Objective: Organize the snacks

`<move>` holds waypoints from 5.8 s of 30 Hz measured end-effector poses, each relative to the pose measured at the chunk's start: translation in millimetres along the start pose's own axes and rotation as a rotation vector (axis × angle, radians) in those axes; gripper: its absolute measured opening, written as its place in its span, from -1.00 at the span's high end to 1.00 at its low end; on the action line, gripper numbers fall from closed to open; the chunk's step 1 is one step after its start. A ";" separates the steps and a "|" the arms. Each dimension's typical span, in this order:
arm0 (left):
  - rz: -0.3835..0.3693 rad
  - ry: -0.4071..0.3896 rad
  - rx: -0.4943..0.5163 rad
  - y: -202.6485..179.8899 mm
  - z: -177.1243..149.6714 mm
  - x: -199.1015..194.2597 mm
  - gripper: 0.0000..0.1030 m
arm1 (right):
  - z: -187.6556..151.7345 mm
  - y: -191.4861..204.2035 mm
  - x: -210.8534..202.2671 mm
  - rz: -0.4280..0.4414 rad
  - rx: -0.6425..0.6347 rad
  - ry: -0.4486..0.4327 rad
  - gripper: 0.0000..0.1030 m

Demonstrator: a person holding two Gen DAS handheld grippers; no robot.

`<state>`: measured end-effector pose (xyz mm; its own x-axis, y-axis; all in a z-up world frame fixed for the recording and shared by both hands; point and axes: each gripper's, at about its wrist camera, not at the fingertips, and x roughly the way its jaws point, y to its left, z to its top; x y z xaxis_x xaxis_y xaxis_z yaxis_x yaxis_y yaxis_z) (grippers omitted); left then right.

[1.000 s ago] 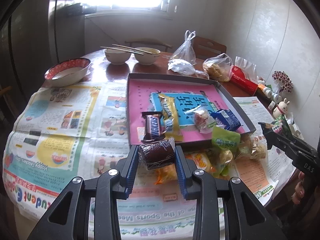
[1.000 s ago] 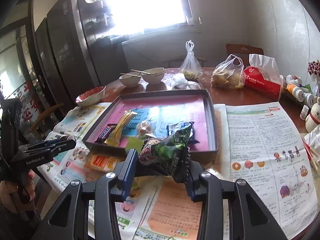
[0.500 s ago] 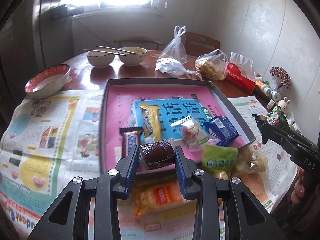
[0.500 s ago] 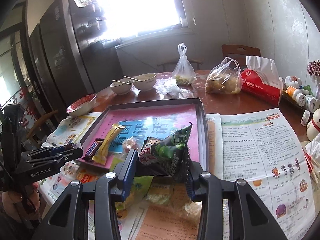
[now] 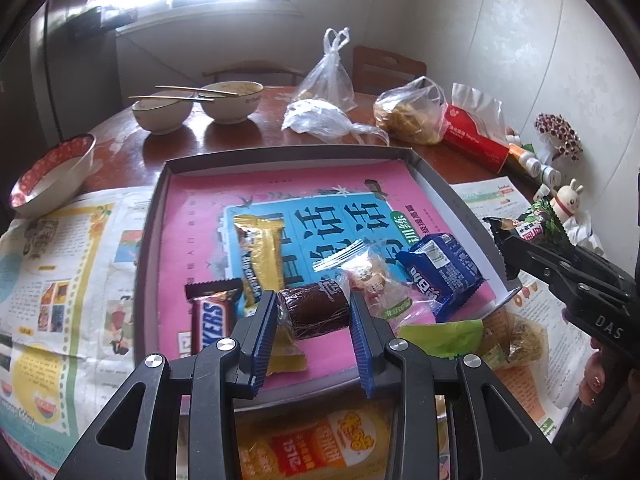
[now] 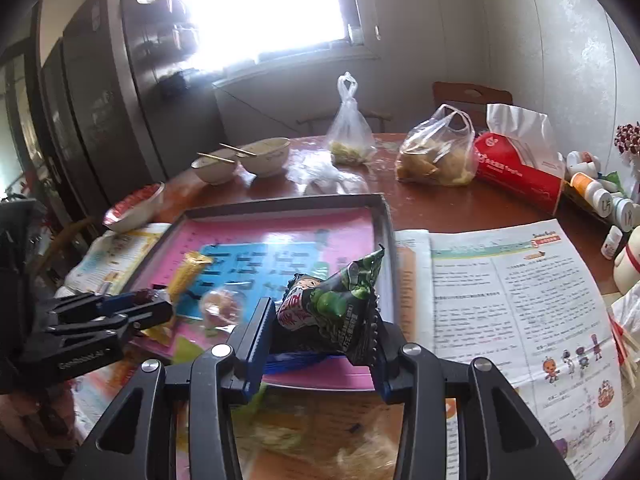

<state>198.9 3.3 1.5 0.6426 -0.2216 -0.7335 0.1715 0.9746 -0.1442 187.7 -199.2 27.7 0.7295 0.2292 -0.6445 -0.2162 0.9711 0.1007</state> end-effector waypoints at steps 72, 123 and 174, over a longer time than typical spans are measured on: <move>-0.071 0.129 -0.025 -4.4 14.6 14.0 0.26 | 2.1 -30.6 -0.4 -0.031 0.025 0.085 -0.07; -0.065 0.028 0.032 -43.9 -24.8 -36.1 -0.34 | -29.7 -22.7 -44.3 0.038 -0.006 -0.001 -0.49; -0.089 0.182 0.150 -83.3 -58.4 5.1 -0.36 | -76.9 -41.4 -20.8 0.031 -0.061 0.126 -0.55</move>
<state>144.2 -77.1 -29.1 0.4769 -0.2834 -0.8320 0.3389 0.9327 -0.1235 131.5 -249.2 -21.3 0.6354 0.2451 -0.7323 -0.2791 0.9571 0.0782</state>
